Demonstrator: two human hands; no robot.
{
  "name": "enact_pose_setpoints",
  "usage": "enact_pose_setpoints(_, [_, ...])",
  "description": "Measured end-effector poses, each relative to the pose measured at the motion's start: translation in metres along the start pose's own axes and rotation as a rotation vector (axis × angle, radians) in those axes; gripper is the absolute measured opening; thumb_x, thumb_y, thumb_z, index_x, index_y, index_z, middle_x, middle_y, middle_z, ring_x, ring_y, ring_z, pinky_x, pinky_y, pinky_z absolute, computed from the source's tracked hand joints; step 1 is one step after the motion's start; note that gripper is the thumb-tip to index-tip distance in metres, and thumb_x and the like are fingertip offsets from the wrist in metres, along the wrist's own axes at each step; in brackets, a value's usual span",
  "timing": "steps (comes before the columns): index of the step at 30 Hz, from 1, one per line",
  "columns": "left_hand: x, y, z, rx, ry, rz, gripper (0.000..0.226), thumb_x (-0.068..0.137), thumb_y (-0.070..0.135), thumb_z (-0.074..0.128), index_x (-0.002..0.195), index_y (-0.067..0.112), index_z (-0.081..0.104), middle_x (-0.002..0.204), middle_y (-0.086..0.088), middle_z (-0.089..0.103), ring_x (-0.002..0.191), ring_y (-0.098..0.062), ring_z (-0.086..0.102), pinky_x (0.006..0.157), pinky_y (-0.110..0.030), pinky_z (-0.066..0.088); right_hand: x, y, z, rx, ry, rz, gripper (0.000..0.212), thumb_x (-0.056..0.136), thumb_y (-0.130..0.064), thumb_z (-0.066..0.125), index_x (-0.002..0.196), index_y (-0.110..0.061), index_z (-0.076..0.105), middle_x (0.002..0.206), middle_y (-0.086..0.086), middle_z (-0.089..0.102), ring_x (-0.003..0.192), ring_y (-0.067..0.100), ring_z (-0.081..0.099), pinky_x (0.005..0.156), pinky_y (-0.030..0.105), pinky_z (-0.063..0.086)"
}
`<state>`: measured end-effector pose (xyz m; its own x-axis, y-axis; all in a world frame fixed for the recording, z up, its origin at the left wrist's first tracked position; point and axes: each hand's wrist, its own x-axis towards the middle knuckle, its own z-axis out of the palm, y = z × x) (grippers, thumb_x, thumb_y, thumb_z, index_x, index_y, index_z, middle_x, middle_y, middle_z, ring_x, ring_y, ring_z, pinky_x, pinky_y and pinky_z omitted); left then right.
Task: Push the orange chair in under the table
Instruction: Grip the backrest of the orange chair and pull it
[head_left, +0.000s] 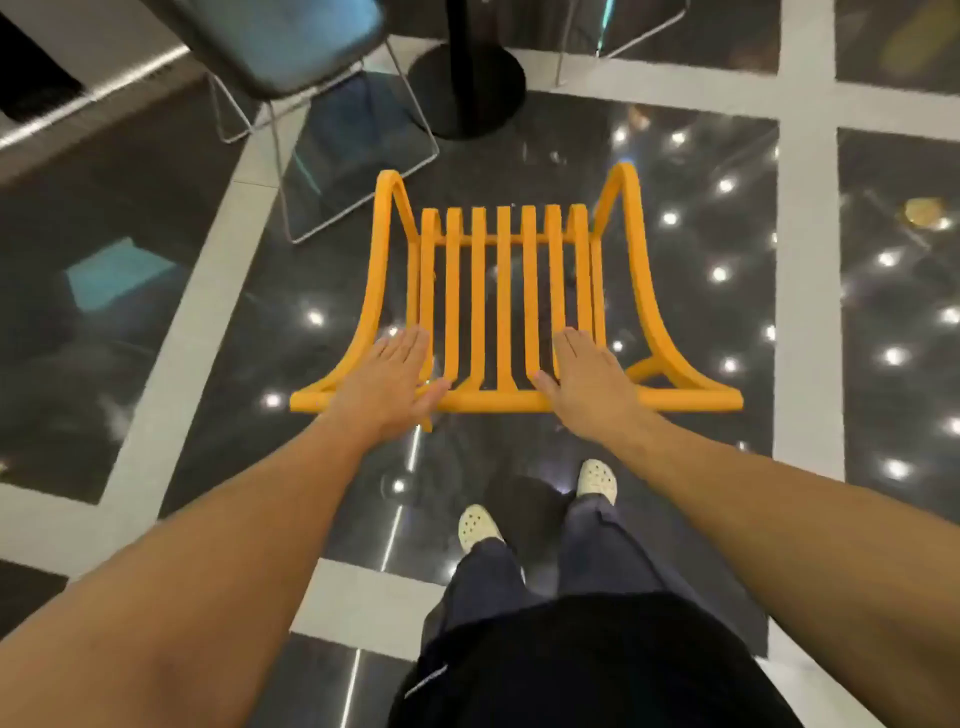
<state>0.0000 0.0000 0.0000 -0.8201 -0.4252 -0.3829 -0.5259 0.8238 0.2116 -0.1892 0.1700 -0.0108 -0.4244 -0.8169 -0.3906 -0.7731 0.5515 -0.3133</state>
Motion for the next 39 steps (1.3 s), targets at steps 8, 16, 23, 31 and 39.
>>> enact_pose_setpoints(8, [-0.033, 0.025, 0.040, -0.013, 0.170, -0.072, 0.053, 0.090, 0.038, 0.045, 0.124, -0.002, 0.041, 0.120, -0.025, 0.054, 0.117, -0.042, 0.043, 0.106, -0.059, 0.019, -0.036, 0.010, 0.026, -0.150, 0.116, 0.024, 0.052, 0.093, -0.046, 0.036, 0.123, -0.006, 0.046, 0.116, 0.016, 0.057, 0.111, 0.036, 0.046, 0.103, 0.052, 0.024])
enact_pose_setpoints(16, [-0.024, 0.021, 0.039, 0.092, 0.194, -0.035, 0.035, 0.089, 0.028, 0.052, 0.104, -0.003, 0.052, 0.095, -0.026, 0.059, 0.082, -0.042, 0.053, 0.079, -0.052, 0.041, -0.035, 0.016, 0.023, -0.085, 0.177, -0.030, 0.060, 0.089, -0.051, 0.020, 0.104, -0.004, 0.055, 0.095, 0.017, 0.058, 0.085, 0.035, 0.048, 0.083, 0.048, 0.031])
enact_pose_setpoints(23, [0.014, 0.027, 0.020, 0.099, 0.197, -0.029, 0.034, 0.091, 0.030, 0.044, 0.100, -0.002, 0.051, 0.090, -0.024, 0.058, 0.077, -0.041, 0.050, 0.075, -0.051, 0.040, -0.002, 0.040, 0.001, -0.082, 0.191, -0.064, 0.045, 0.093, -0.044, 0.036, 0.103, -0.005, 0.055, 0.094, 0.016, 0.058, 0.083, 0.034, 0.048, 0.082, 0.050, 0.033])
enact_pose_setpoints(31, [0.075, 0.050, -0.001, 0.098, 0.202, -0.074, 0.046, 0.089, 0.037, 0.031, 0.101, -0.002, 0.051, 0.089, -0.025, 0.058, 0.076, -0.041, 0.052, 0.075, -0.054, 0.042, 0.044, 0.081, -0.028, -0.136, 0.279, -0.107, 0.035, 0.090, -0.038, 0.048, 0.097, -0.004, 0.056, 0.085, 0.015, 0.059, 0.076, 0.034, 0.051, 0.077, 0.049, 0.039])
enact_pose_setpoints(39, [0.141, 0.073, -0.018, 0.158, 0.241, -0.126, 0.044, 0.089, 0.038, 0.031, 0.096, 0.000, 0.052, 0.084, -0.021, 0.058, 0.072, -0.037, 0.051, 0.071, -0.049, 0.043, 0.095, 0.131, -0.067, -0.102, 0.280, -0.156, 0.037, 0.092, -0.041, 0.043, 0.095, -0.007, 0.056, 0.087, 0.014, 0.059, 0.079, 0.033, 0.051, 0.079, 0.047, 0.038])
